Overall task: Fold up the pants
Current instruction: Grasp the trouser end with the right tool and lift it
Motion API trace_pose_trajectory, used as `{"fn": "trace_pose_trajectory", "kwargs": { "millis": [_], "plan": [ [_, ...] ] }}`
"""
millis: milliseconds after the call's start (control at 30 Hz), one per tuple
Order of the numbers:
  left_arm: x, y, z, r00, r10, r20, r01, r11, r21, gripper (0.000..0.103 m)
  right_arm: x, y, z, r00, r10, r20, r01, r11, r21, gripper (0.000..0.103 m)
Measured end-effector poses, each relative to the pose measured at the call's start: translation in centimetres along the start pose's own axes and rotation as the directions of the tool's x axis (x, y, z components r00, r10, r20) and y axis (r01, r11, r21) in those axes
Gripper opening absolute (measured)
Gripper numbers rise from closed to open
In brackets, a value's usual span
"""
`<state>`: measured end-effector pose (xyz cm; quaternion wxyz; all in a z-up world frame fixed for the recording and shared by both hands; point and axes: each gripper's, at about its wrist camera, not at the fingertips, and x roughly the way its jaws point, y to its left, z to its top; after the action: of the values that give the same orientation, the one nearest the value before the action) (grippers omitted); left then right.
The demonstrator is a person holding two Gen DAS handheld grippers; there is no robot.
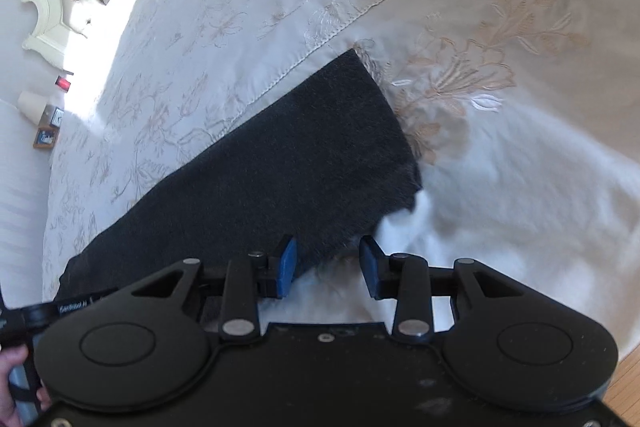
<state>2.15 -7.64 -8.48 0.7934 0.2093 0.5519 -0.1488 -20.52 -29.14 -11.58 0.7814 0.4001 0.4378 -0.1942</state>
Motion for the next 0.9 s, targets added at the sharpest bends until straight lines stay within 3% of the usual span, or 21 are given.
{"fn": "trace_pose_trajectory", "kwargs": {
  "millis": [167,400,567,600,667,767,900],
  "plan": [
    [-1.2,0.0,-0.5,1.000,-0.005,0.029,0.004,1.000,0.020,0.045,1.0,-0.1,0.7,0.997,-0.067,0.029,0.064,0.994,0.087,0.038],
    [-1.3,1.6,-1.4,1.000,0.000,0.024,0.000,1.000,-0.010,0.045,1.3,-1.6,1.3,0.992,-0.087,0.092,0.068,0.979,0.193,0.038],
    [-1.4,3.9,-1.8,1.000,-0.007,0.021,0.008,0.999,-0.035,0.045,2.2,-2.2,2.1,0.991,-0.066,0.118,0.028,0.955,0.296,0.036],
    [-1.3,4.4,-1.9,1.000,-0.009,0.020,0.010,0.999,-0.040,0.045,1.9,-2.0,2.0,0.989,-0.067,0.135,0.026,0.957,0.288,0.034],
    [-0.9,5.4,-1.8,1.000,-0.012,0.017,0.013,0.999,-0.045,0.045,1.1,-0.8,1.9,0.983,-0.095,0.156,0.058,0.972,0.227,0.010],
    [-0.2,7.1,-1.8,1.000,-0.026,0.017,0.027,0.999,-0.044,0.045,-0.6,2.3,1.6,0.968,-0.135,0.210,0.117,0.989,0.095,0.010],
    [0.3,9.9,-1.9,0.998,-0.058,0.020,0.059,0.998,-0.038,0.045,-2.2,8.7,1.0,0.944,-0.169,0.284,0.200,0.976,-0.084,0.009]
  ]
}}
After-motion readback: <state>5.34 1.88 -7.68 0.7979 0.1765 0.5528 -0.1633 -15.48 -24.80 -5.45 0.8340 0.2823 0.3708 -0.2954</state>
